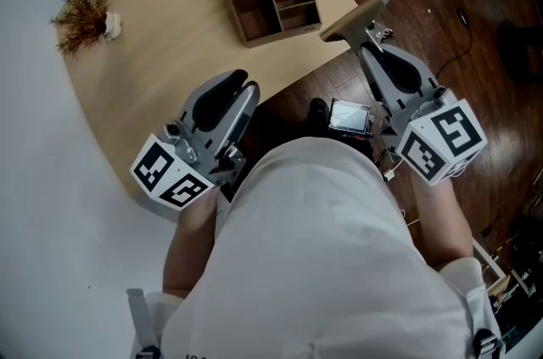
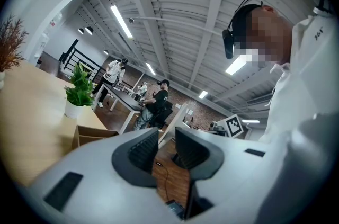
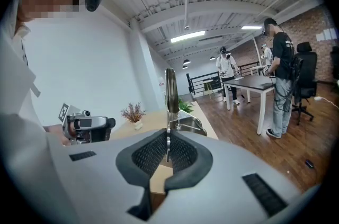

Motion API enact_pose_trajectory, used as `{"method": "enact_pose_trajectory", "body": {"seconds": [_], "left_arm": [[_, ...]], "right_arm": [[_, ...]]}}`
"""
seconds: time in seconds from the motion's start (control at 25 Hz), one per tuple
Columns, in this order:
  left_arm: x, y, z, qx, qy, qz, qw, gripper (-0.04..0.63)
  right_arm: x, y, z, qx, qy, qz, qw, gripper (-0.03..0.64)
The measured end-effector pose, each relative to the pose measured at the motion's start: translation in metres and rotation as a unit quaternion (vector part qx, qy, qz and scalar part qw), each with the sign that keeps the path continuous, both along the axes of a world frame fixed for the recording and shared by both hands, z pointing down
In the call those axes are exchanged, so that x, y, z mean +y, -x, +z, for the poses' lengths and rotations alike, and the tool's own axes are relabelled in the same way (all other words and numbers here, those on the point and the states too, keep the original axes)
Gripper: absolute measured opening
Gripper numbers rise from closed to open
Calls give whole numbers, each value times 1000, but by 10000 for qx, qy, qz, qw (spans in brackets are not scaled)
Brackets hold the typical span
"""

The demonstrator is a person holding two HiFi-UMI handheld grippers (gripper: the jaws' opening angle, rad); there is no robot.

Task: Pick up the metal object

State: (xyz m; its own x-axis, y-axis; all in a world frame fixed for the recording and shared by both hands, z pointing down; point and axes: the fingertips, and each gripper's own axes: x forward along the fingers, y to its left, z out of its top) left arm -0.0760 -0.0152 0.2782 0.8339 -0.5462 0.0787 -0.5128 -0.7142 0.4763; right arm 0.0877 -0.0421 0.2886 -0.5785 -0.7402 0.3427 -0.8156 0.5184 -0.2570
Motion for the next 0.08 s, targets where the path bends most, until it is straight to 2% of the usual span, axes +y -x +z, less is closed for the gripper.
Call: {"method": "enact_pose_trajectory", "body": {"seconds": [0.08], "left_arm": [[0,0,0,-1,-8,2,10000,80]], "right_arm": [[0,0,0,4,-2,-2,10000,5]]}}
